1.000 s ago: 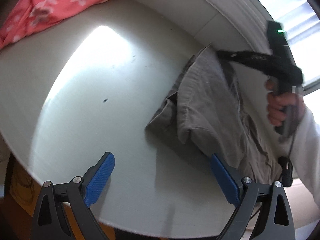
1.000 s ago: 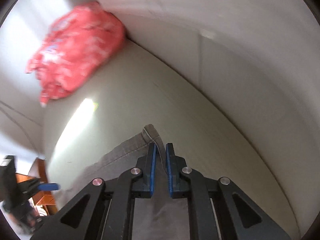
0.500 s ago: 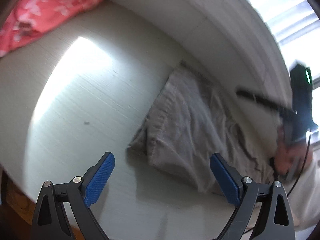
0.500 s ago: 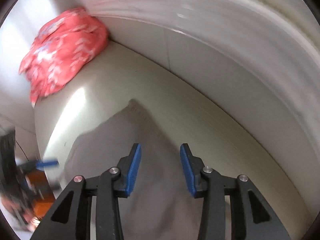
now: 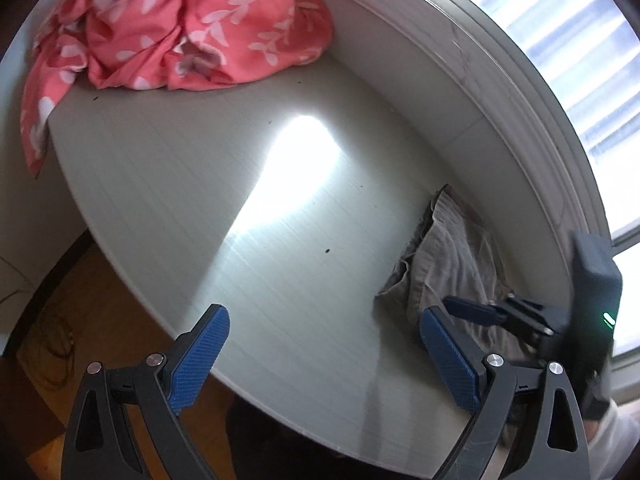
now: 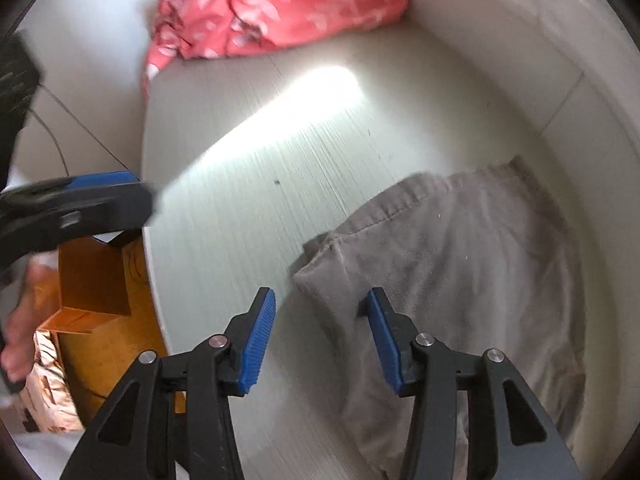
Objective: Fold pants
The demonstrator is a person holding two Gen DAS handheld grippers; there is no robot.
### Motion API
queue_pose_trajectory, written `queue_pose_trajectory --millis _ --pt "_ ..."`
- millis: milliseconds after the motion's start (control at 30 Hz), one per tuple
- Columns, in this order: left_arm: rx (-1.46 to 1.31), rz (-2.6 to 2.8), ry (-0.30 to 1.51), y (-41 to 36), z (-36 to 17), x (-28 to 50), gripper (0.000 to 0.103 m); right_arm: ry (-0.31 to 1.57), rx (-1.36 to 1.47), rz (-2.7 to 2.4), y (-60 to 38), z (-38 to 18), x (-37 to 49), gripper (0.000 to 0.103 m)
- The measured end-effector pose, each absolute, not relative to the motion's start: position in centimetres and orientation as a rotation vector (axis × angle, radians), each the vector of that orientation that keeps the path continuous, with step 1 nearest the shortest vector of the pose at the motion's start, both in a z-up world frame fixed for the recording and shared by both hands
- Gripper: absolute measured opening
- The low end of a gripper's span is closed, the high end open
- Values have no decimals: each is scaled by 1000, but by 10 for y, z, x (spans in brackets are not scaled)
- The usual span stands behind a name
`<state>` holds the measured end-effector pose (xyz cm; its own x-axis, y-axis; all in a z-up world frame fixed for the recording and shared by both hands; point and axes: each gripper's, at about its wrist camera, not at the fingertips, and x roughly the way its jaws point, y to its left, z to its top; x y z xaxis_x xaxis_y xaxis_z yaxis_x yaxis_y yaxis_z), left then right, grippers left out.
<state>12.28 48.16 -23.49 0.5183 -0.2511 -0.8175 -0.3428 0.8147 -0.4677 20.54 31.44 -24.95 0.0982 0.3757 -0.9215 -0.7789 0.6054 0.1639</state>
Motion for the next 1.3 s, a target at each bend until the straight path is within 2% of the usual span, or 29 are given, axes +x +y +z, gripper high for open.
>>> queue_pose_trajectory --millis 33,133,300,400,567,833,1300 --pt "-650 61 1045 483 -236 120 98 1214 -392 893 317 -254 212 9" --pt "-656 61 1052 484 -239 114 98 1240 -213 919 296 -239 228 6" --pt "-629 -3 1079 468 -244 124 98 1162 70 948 236 -189 243 6" --pt "-588 -84 1112 443 -248 147 98 1156 220 939 210 -180 248 6" --pt "-555 -271 1133 394 -244 188 98 1142 305 916 189 -167 251 6" --pt "-780 -381 1086 394 -245 225 98 1116 317 886 175 -155 246 6" --pt "-762 -129 1079 461 -250 217 98 1247 181 965 224 -189 244 6"
